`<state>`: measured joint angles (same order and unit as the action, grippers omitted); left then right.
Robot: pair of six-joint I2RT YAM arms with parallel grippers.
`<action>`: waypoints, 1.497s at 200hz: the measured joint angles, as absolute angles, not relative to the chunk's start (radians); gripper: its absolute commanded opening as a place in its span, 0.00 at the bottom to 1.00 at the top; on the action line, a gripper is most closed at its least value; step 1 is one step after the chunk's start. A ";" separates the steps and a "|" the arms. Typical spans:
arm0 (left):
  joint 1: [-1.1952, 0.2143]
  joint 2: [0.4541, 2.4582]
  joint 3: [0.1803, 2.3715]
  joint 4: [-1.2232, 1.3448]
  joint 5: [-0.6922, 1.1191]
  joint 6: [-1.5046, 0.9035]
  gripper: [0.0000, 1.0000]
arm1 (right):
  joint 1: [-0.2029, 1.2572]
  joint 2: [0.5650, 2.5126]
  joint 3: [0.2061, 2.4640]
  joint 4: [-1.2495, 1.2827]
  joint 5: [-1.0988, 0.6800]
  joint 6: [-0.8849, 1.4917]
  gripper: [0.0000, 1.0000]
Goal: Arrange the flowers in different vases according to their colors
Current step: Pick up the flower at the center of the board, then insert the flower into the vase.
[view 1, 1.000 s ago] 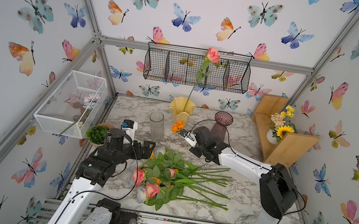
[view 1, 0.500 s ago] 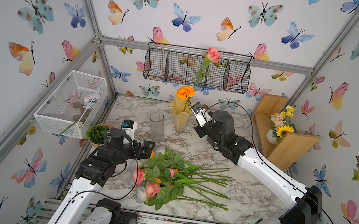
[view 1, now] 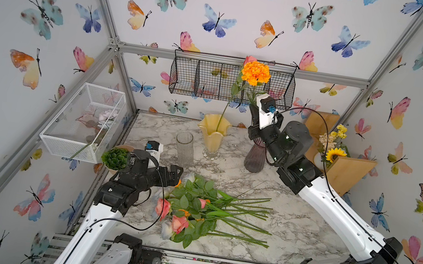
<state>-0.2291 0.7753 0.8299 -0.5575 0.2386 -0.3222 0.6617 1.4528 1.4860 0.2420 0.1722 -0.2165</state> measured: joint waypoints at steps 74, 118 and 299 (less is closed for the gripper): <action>-0.231 0.754 0.829 -0.557 0.244 -0.322 0.99 | 0.471 1.478 1.356 0.453 0.143 -0.075 0.02; -0.231 0.754 0.829 -0.557 0.244 -0.322 0.99 | 0.471 1.478 1.223 0.488 0.127 -0.027 0.02; -0.231 0.758 0.829 -0.557 0.244 -0.322 0.99 | 0.452 1.538 1.146 0.334 0.212 0.056 0.73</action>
<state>-0.2314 0.7582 0.8291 -0.5568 0.2436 -0.3218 0.4522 1.5379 1.1458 0.3336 0.2123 0.0555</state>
